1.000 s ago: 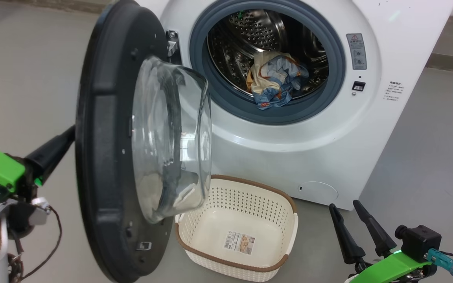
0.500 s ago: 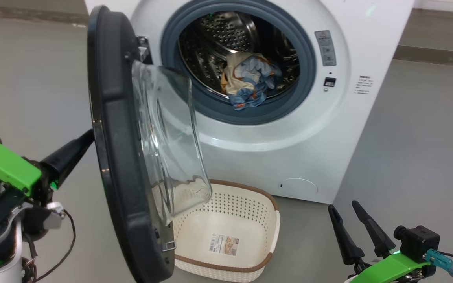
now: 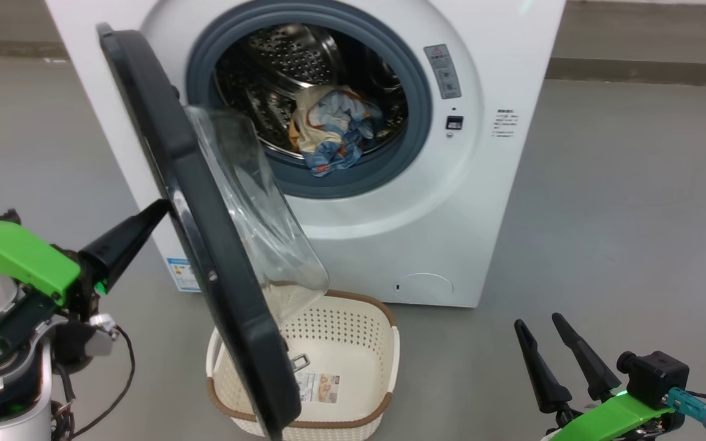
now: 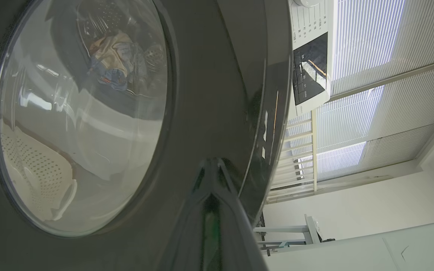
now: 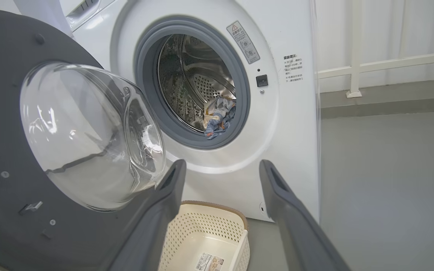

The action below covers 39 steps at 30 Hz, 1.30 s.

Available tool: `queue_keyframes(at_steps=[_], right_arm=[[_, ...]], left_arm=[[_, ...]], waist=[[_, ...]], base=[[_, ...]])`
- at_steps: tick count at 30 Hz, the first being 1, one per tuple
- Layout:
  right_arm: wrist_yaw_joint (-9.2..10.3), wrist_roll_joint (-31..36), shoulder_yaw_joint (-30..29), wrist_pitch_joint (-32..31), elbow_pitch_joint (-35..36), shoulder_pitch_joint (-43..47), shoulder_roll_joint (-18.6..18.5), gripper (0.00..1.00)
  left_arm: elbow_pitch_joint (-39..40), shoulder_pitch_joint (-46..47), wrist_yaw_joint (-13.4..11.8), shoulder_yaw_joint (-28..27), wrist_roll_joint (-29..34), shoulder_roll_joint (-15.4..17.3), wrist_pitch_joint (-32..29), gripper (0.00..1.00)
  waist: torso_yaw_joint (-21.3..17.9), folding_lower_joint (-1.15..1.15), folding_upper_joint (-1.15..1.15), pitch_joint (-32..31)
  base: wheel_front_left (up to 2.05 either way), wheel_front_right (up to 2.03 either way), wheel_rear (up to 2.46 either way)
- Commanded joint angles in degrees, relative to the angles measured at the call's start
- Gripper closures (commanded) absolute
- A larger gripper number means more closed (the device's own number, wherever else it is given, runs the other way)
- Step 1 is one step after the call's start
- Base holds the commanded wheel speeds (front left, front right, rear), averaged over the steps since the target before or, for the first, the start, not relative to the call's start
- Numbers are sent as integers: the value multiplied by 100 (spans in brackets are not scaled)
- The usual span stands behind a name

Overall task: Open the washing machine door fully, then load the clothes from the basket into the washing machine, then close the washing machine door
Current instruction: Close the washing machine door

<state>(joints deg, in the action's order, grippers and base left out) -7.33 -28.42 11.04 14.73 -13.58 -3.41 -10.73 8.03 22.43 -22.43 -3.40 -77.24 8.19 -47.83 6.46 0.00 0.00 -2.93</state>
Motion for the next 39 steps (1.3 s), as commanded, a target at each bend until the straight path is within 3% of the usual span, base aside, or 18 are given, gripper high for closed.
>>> queue_keyframes(at_steps=[1,13,39], right_arm=[[-16,-32,149,27,134,-139,-50,0],[-16,-15,140,27,150,-170,-71,0],[-16,-14,148,27,146,-221,-105,0]], left_arm=[[166,151,74,-119,-19,60,-18,100],[113,235,173,-160,-59,-29,65,100],[-155,363,385,-253,-66,-88,221,100]], waist=[[-165,0,0,34],[-616,0,0,144],[-1068,0,0,185]], base=[[0,0,0],[0,0,0],[0,0,0]])
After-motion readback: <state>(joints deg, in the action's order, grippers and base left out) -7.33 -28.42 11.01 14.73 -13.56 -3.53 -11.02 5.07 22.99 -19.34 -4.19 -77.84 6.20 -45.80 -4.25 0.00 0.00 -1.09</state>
